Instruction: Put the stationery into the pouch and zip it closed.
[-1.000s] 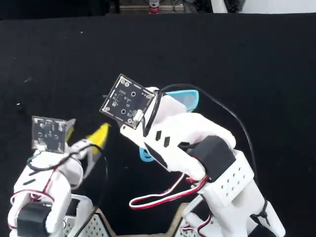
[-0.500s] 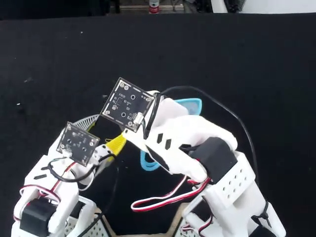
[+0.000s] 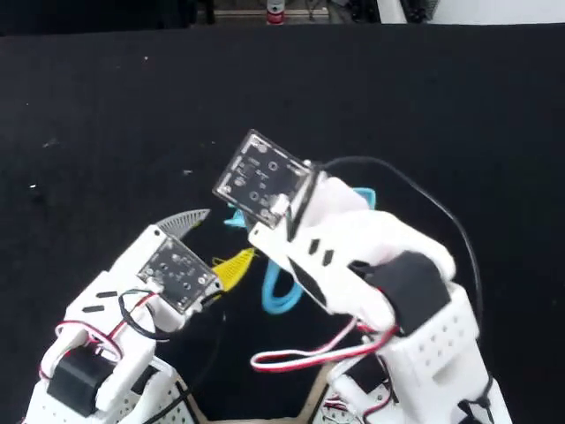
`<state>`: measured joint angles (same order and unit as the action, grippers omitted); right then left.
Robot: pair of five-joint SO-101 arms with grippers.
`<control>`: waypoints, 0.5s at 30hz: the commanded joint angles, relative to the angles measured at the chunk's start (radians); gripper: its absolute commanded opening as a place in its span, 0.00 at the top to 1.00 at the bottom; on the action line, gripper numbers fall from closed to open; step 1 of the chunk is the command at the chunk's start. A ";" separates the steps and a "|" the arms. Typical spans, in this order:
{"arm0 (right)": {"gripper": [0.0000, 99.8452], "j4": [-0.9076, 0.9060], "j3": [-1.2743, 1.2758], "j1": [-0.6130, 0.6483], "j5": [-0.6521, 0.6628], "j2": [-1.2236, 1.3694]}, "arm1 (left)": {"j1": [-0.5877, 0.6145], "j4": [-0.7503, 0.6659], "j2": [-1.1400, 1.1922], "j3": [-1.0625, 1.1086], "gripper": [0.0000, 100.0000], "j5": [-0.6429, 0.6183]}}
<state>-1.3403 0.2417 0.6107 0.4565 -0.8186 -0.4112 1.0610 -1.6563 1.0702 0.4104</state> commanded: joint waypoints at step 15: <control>0.99 -0.153 -0.007 -0.021 0.006 -0.058 | -0.101 -0.190 0.014 0.071 0.73 0.009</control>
<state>-1.4876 0.2401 0.6076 0.4534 -0.8539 -0.4987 0.9122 -1.6533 1.1331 0.4120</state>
